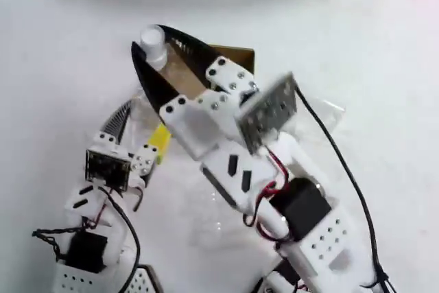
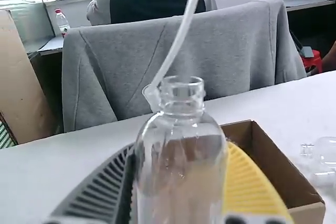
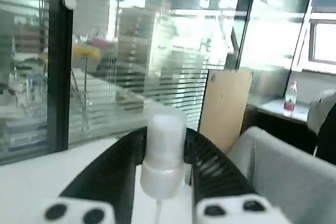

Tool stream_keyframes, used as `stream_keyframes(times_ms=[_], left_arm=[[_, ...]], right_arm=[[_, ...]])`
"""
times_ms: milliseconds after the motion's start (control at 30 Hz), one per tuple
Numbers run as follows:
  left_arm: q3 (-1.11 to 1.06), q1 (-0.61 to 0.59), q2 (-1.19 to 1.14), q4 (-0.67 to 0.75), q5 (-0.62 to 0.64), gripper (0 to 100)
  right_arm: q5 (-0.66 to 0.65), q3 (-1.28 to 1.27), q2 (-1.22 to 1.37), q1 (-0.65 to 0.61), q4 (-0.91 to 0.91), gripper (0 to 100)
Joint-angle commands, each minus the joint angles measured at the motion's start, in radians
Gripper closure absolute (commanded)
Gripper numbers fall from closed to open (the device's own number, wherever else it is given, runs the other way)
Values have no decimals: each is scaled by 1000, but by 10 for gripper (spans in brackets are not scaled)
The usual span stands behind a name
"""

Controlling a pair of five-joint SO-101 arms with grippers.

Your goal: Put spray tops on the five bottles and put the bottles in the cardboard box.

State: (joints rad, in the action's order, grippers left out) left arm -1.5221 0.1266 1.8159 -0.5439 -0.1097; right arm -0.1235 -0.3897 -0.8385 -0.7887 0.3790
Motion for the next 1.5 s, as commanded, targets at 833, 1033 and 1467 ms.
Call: stream_keyframes(times_ms=[833, 1033, 1467], left_arm=[[-6, -21, 5, 37, -2, 951], [-5, -22, 5, 37, -2, 951], [-5, -22, 5, 37, -2, 951]], right_arm=[[49, 54, -87, 36, 41, 984], [48, 54, -87, 36, 44, 984], [52, 69, 33, 56, 39, 984]])
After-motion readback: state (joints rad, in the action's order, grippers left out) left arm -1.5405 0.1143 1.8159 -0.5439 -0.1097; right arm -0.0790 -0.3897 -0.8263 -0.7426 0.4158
